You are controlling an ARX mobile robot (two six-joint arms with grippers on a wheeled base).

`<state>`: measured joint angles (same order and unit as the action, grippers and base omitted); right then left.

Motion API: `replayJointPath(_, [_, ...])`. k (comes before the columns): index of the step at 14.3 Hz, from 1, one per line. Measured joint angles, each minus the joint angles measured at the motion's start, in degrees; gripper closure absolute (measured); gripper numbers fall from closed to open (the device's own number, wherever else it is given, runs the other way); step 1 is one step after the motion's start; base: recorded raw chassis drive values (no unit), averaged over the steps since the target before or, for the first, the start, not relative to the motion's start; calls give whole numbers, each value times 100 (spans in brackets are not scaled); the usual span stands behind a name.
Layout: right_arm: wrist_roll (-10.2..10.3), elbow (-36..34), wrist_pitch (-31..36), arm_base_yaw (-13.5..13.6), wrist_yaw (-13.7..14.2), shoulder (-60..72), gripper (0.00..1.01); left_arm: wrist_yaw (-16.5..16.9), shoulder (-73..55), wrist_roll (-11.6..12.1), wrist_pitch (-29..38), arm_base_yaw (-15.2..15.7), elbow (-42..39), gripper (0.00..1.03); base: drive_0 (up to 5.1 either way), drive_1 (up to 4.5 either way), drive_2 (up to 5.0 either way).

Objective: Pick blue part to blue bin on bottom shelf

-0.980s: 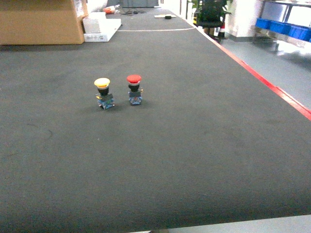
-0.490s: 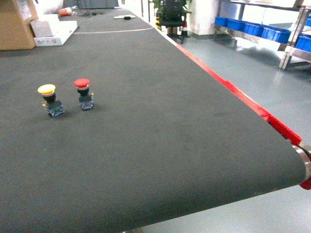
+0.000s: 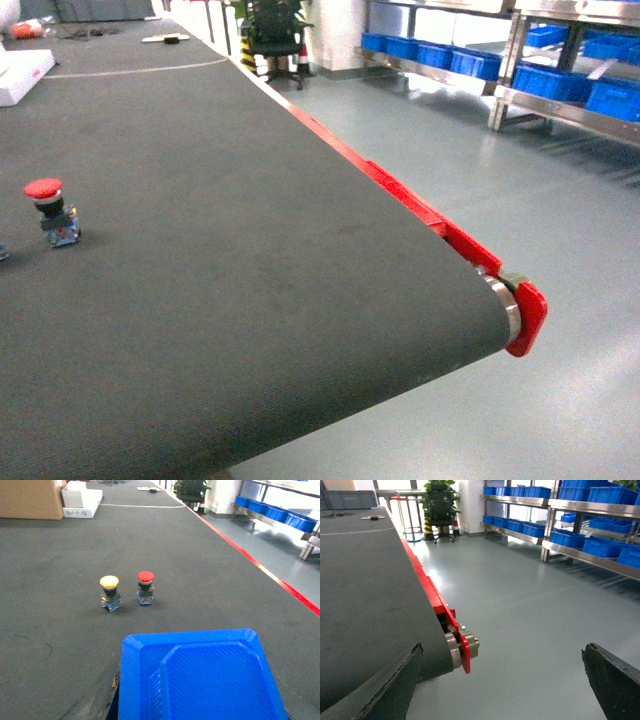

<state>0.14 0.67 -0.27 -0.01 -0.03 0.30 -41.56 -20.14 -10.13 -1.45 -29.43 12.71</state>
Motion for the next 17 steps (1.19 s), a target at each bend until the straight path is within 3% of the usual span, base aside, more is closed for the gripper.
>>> replayJointPath(17, [0, 0, 0, 0, 0, 0, 3, 0, 0, 0, 0, 0, 0, 58, -160, -160, -160])
